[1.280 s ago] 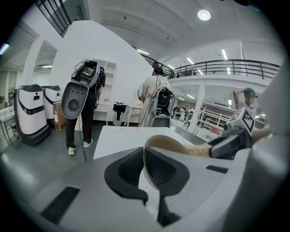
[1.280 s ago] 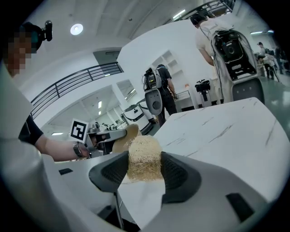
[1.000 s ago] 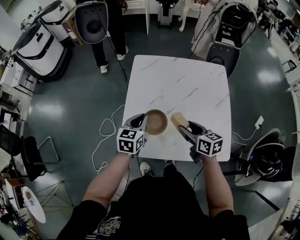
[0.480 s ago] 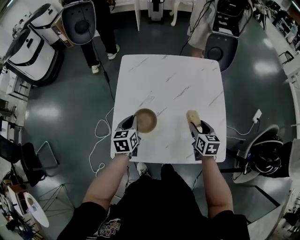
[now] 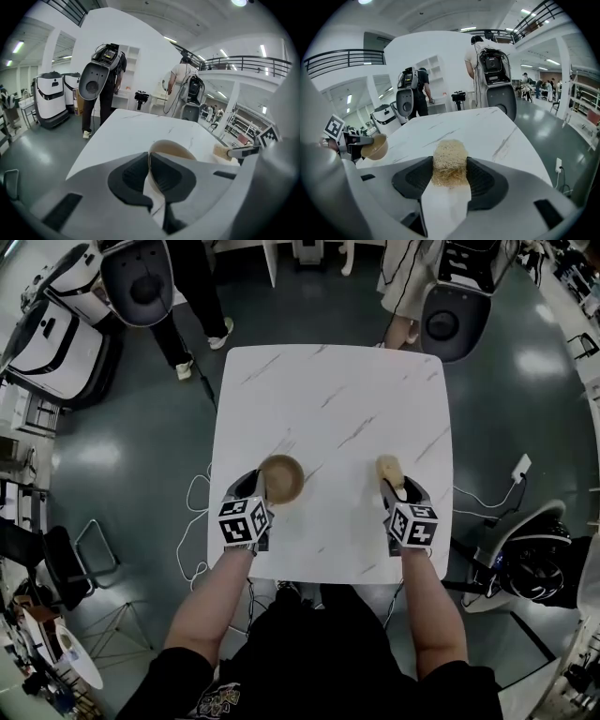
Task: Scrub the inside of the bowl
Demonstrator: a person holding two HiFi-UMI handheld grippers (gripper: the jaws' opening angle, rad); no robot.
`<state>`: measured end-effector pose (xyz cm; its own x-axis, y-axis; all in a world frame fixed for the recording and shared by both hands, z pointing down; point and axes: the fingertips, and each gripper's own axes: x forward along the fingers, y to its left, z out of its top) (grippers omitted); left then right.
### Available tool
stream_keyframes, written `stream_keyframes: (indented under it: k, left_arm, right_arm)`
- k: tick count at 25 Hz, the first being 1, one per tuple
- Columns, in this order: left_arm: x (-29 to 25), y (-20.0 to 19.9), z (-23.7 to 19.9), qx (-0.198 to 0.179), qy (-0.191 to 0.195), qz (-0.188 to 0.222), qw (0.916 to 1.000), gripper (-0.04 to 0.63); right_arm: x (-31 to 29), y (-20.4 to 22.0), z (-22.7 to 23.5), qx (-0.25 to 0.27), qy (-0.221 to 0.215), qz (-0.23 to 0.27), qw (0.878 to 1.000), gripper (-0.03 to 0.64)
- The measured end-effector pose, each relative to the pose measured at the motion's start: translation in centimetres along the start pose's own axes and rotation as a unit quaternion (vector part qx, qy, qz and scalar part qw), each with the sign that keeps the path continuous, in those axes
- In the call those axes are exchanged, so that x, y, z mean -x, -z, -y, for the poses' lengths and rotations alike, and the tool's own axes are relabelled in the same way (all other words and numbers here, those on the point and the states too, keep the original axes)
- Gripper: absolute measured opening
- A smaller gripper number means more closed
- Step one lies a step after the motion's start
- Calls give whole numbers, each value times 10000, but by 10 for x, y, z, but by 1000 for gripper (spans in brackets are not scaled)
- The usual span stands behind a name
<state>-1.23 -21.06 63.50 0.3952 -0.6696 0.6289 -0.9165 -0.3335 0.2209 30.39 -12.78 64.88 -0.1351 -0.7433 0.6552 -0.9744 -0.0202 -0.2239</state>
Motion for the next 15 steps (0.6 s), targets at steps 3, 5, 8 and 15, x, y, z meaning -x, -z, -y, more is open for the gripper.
stream_keyframes:
  k: [3,5,8,15]
  left_arm:
    - [-14,-1,-2,33,-93,-50,9999,20]
    - [-22,-2,-3,57,-134,-71,9999,20]
    - [-31,-1,-5,73,-196,-126,9997,20]
    - [-47,-2,-12,127,-279,-162,9994,20]
  right_arm:
    - [-15,-5,10,24,8,-27,10000,235]
    - [-24,-9,14,43,15,-42,10000,235]
    - [-32,-11,18,57,35,-49,10000,235]
    - [-41,-14,16,300,116,-57,9995,235]
